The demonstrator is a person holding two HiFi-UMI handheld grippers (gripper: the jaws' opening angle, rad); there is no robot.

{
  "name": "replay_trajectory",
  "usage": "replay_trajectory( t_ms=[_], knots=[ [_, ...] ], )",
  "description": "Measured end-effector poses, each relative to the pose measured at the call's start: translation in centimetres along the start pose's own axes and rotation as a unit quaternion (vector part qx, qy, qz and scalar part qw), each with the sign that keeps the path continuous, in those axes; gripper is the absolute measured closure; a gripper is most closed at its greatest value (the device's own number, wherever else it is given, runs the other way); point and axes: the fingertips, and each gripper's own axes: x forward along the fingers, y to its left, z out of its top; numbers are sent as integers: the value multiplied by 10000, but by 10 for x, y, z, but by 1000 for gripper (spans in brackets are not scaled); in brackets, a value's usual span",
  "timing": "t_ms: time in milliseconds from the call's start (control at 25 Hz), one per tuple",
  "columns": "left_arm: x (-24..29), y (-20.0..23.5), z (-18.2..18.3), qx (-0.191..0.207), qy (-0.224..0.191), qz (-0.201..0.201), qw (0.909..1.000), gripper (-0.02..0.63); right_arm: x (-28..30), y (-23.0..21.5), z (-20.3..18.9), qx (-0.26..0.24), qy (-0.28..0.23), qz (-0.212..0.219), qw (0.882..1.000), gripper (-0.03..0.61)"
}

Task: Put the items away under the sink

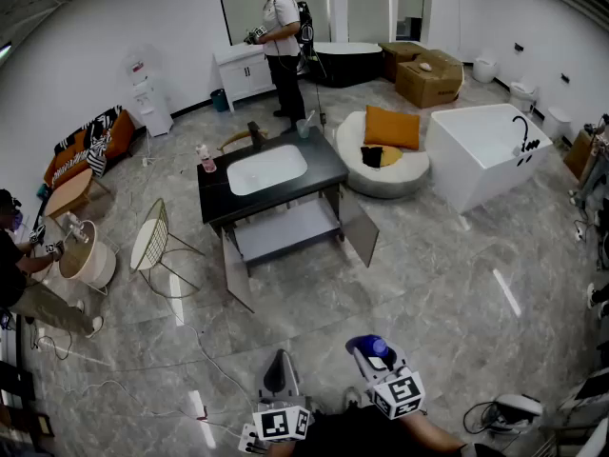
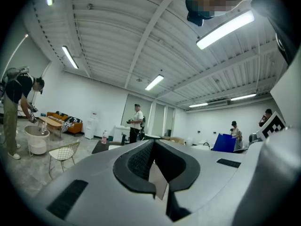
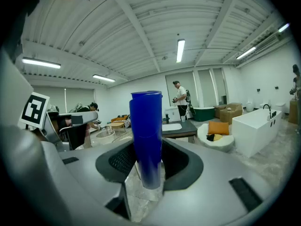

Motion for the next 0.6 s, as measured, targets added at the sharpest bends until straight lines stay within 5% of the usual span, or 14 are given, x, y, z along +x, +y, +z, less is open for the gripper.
replay_trajectory(
  t_ms=[600],
  knots=[
    [-3,-23,-10,16,71,113,9999,598,-13,-13,-7,-39,65,133,9999,420]
  ],
)
